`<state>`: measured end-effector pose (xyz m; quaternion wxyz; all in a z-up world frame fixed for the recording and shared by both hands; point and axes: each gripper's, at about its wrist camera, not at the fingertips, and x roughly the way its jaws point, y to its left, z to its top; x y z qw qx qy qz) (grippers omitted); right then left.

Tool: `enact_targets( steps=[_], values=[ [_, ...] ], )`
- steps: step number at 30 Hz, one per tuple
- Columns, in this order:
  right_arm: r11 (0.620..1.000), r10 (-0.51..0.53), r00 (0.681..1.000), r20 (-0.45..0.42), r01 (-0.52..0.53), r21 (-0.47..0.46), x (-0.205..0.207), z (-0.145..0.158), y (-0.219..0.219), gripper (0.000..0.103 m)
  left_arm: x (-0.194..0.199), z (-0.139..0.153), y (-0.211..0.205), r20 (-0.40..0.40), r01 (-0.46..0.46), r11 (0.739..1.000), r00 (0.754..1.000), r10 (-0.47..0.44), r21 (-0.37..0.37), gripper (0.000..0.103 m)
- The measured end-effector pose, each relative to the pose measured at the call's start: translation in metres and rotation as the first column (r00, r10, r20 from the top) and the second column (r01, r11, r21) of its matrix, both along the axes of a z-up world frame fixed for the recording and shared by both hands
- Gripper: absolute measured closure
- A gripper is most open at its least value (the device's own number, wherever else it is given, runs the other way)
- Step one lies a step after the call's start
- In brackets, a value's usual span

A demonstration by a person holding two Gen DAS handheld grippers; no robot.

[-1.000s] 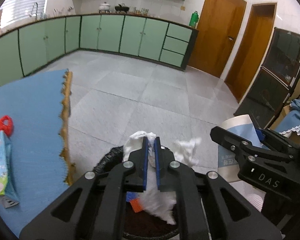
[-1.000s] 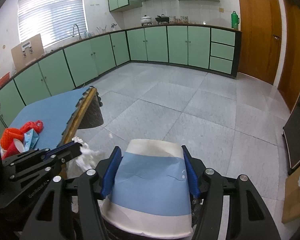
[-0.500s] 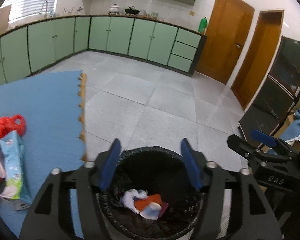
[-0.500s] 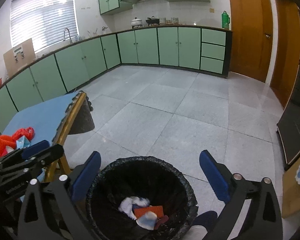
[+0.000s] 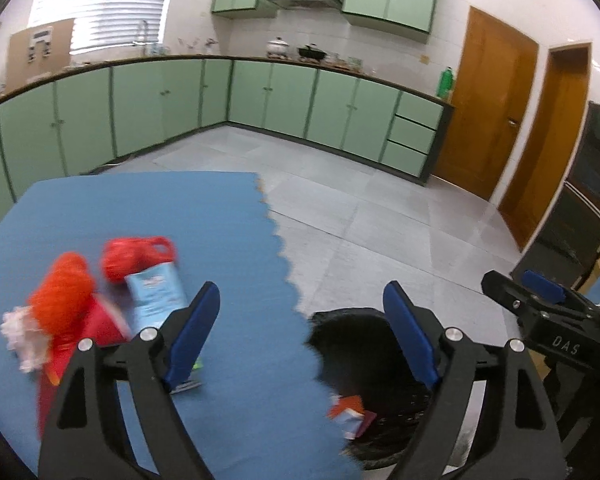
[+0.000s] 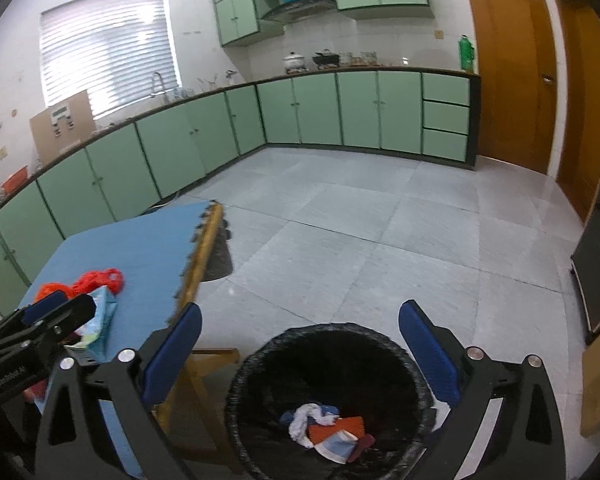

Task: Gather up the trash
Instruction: 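Grasp the red scrub pad with the left tool while the right tool grasps the milk carton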

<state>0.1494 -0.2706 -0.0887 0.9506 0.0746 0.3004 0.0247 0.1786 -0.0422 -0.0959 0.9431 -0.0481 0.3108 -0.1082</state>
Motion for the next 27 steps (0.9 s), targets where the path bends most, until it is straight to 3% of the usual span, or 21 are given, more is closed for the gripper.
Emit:
enact_targets(
  steps=[15,27],
  values=[
    [0.986,0.164,0.986,0.044,-0.164,-0.002,-0.009,-0.004,0.108,0.006,-0.043,0.004,0.109,0.012,-0.209,0.976,0.978,0.209,0.057,0.022],
    [0.969,0.247,0.968,0.04,-0.246,-0.032,-0.014,-0.014,0.166,0.006,-0.058,-0.036,0.168,-0.083,-0.298,0.95,0.949,0.306,0.091,0.022]
  ],
)
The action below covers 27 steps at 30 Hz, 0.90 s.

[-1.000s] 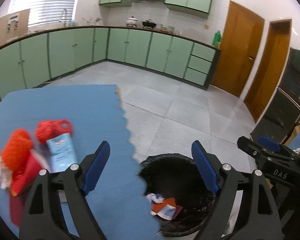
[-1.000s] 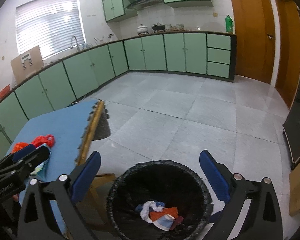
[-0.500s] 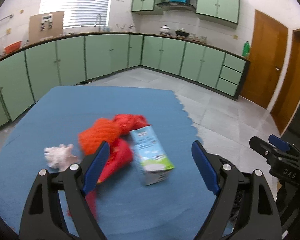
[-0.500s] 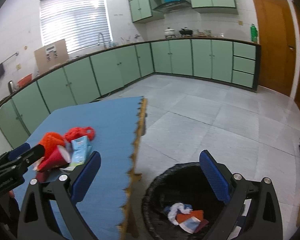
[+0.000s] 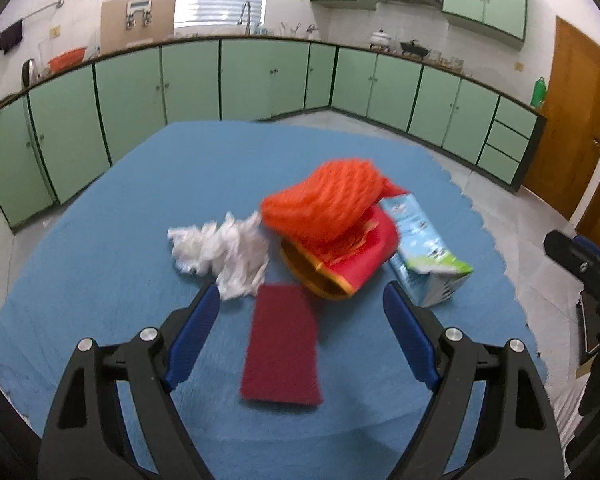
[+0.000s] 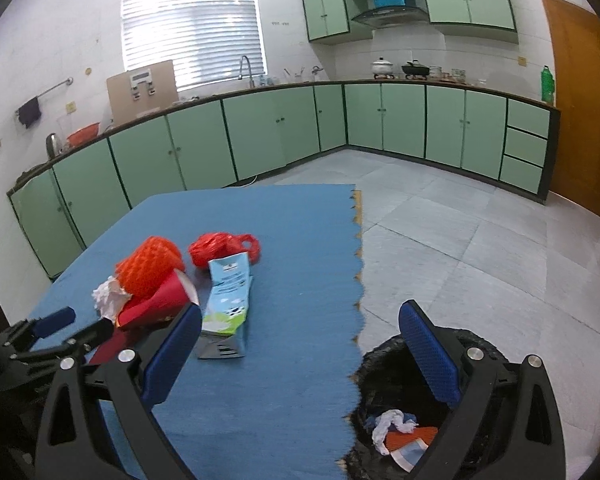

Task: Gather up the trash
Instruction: 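Grasp the red scrub pad with the left tool while the right tool grasps the milk carton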

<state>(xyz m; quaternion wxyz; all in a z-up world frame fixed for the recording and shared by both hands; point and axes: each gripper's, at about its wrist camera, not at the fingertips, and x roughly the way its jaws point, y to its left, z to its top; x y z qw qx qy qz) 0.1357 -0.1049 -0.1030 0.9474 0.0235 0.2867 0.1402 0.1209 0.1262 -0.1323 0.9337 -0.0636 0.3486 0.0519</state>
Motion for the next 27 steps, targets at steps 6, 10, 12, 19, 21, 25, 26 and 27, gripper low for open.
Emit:
enact_targets(
  steps=[6,10,12,19,21,25,26,27],
  values=[
    [1.0,0.023,1.0,0.006,-0.023,-0.019,-0.003,-0.002,0.012,0.006,0.005,-0.013,0.009,-0.041,-0.016,1.0,0.999,0.015,-0.02,0.022],
    [0.999,0.034,0.999,-0.001,-0.034,-0.032,-0.002,-0.005,0.018,0.006,0.007,-0.025,0.016,-0.078,-0.022,0.999,0.997,0.019,-0.043,0.022],
    [0.998,0.043,0.999,-0.006,-0.043,-0.039,0.0,-0.007,0.022,0.006,0.007,-0.031,0.02,-0.096,-0.027,0.998,0.995,0.021,-0.054,0.022],
    [0.997,0.067,0.997,-0.033,-0.068,-0.047,0.007,-0.019,0.034,0.006,0.009,-0.034,0.023,-0.102,-0.021,0.999,0.995,0.017,-0.041,0.045],
    [0.996,0.074,0.997,-0.036,-0.076,-0.049,0.007,-0.021,0.036,0.006,0.009,-0.033,0.021,-0.097,-0.001,0.999,0.995,-0.004,-0.045,0.056],
    [0.994,0.094,0.994,-0.051,-0.097,-0.055,0.011,-0.027,0.043,0.006,0.008,-0.031,0.015,-0.098,0.0,0.999,0.995,-0.005,-0.052,0.062],
    [0.993,0.101,0.993,-0.056,-0.104,-0.057,0.013,-0.028,0.045,0.006,0.008,-0.03,0.014,-0.097,-0.003,0.998,0.995,-0.003,-0.061,0.062],
    [0.992,0.105,0.993,-0.059,-0.109,-0.059,0.013,-0.029,0.048,0.006,0.007,-0.028,0.015,-0.093,-0.004,0.998,0.996,-0.002,-0.07,0.062]
  ],
)
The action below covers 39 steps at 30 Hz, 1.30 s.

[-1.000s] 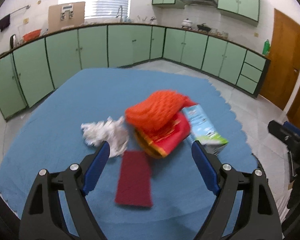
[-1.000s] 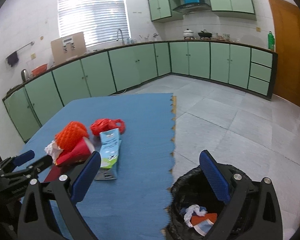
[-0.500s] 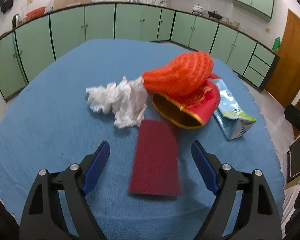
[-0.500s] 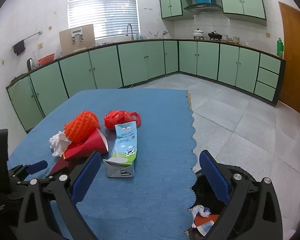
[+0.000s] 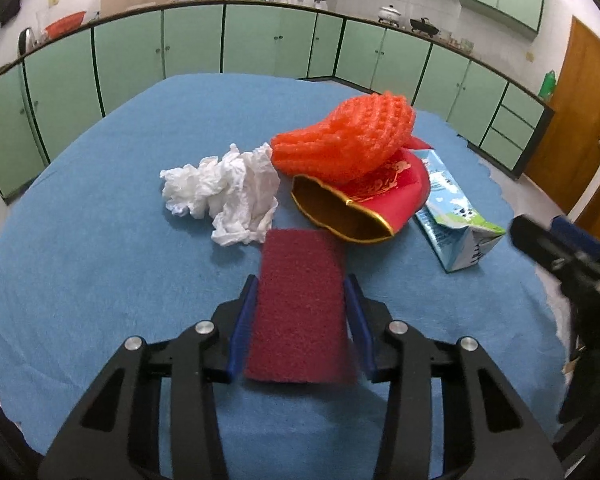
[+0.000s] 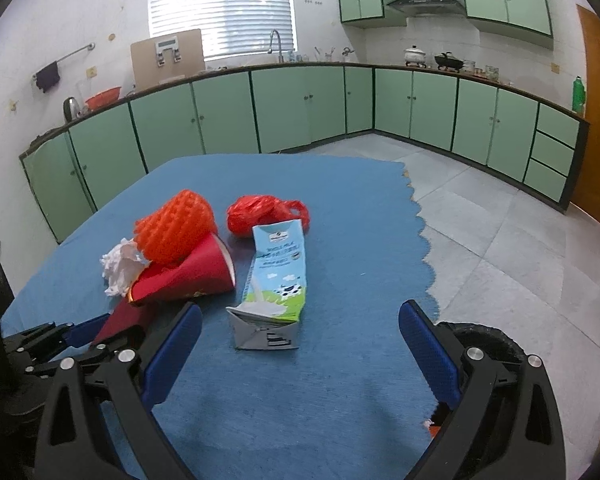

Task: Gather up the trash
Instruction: 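Grasp the red scrub pad with the left tool while the right tool grasps the milk carton, then carry the red pad and milk carton over the black bin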

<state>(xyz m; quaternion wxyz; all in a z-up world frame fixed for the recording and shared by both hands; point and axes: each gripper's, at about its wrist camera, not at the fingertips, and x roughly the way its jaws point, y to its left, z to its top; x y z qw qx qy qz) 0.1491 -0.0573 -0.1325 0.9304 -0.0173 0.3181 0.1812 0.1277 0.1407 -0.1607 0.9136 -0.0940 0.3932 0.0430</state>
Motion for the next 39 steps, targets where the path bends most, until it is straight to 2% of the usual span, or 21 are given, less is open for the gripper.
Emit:
enact_targets(
  steps=[14,21,23,25,33,39],
  values=[
    [0.999,-0.006,0.996,-0.084,0.002,-0.05,0.03,-0.019,0.025,0.011,-0.007,0.032,0.004,0.08,-0.024,1.0,0.997,0.022,0.015,0.062],
    [0.999,0.015,0.989,-0.147,-0.021,-0.043,0.045,-0.028,0.032,0.03,-0.009,0.037,0.007,0.086,-0.028,1.0,0.996,0.026,0.012,0.062],
    [0.998,0.028,0.986,-0.165,-0.035,-0.042,0.047,-0.03,0.033,0.044,-0.007,0.038,0.005,0.088,-0.028,0.999,0.996,0.027,0.015,0.062],
    [0.998,0.045,0.983,-0.175,-0.052,-0.041,0.047,-0.03,0.035,0.053,-0.006,0.039,0.004,0.089,-0.028,1.0,0.996,0.026,0.014,0.062],
    [0.997,0.054,0.992,-0.111,-0.06,-0.055,0.032,-0.016,0.029,0.054,-0.011,0.042,-0.003,0.102,-0.014,1.0,0.995,0.012,0.023,0.062],
    [0.999,0.041,0.995,-0.093,-0.043,-0.022,0.023,0.001,0.008,0.054,-0.01,0.044,-0.012,0.11,0.005,1.0,0.994,-0.007,0.024,0.062]
  ],
)
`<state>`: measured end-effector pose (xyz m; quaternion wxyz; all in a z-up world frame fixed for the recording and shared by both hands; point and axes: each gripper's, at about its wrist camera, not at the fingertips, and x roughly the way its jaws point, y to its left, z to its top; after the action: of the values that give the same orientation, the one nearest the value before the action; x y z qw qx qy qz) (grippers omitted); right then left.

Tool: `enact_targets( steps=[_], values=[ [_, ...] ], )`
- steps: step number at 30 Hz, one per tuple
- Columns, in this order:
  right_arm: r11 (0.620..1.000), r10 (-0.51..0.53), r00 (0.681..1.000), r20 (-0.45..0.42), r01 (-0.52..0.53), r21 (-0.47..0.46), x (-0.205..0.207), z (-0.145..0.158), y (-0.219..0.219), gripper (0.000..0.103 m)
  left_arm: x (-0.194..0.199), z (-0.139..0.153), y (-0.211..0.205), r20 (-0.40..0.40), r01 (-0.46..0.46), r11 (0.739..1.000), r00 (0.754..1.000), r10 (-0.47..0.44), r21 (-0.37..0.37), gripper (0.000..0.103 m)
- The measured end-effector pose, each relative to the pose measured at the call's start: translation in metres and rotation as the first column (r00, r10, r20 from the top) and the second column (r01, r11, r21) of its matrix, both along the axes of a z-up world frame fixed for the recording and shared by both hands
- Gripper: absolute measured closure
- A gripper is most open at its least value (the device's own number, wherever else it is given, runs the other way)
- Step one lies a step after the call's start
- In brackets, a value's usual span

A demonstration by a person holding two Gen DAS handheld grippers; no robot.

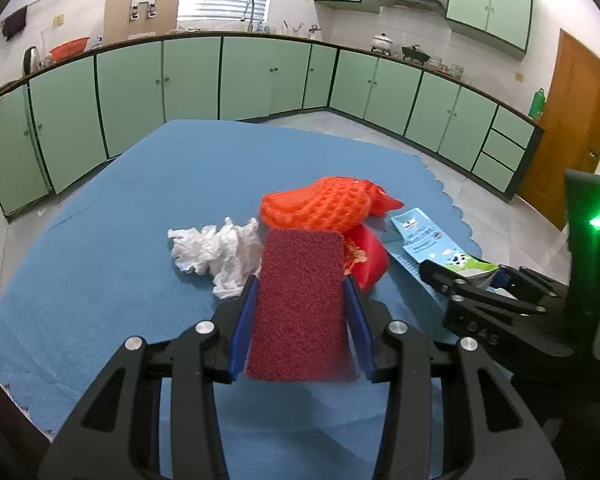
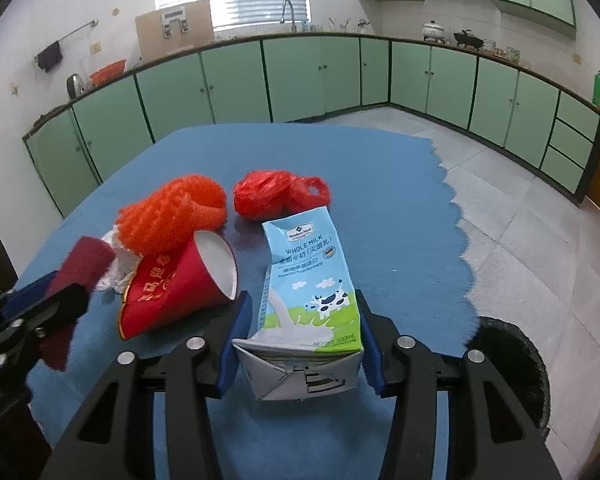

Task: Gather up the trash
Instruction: 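Carry the red pad and milk carton over the black bin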

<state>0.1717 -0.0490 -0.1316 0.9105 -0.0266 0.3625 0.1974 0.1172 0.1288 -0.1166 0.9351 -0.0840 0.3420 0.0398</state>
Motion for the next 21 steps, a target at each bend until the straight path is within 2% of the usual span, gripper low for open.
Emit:
enact_targets(
  steps=[6,21],
  values=[
    [1.0,-0.01,1.0,-0.027,0.011,0.029,-0.008,0.006,-0.019,0.054,0.002,0.002,-0.011,0.006,0.023,1.0,1.0,-0.023,-0.002,0.062],
    [0.995,-0.058,0.997,0.059,0.052,0.086,-0.03,0.045,-0.058,0.054,0.004,0.021,-0.04,0.05,0.084,0.996,0.995,-0.084,0.001,0.062]
  ],
)
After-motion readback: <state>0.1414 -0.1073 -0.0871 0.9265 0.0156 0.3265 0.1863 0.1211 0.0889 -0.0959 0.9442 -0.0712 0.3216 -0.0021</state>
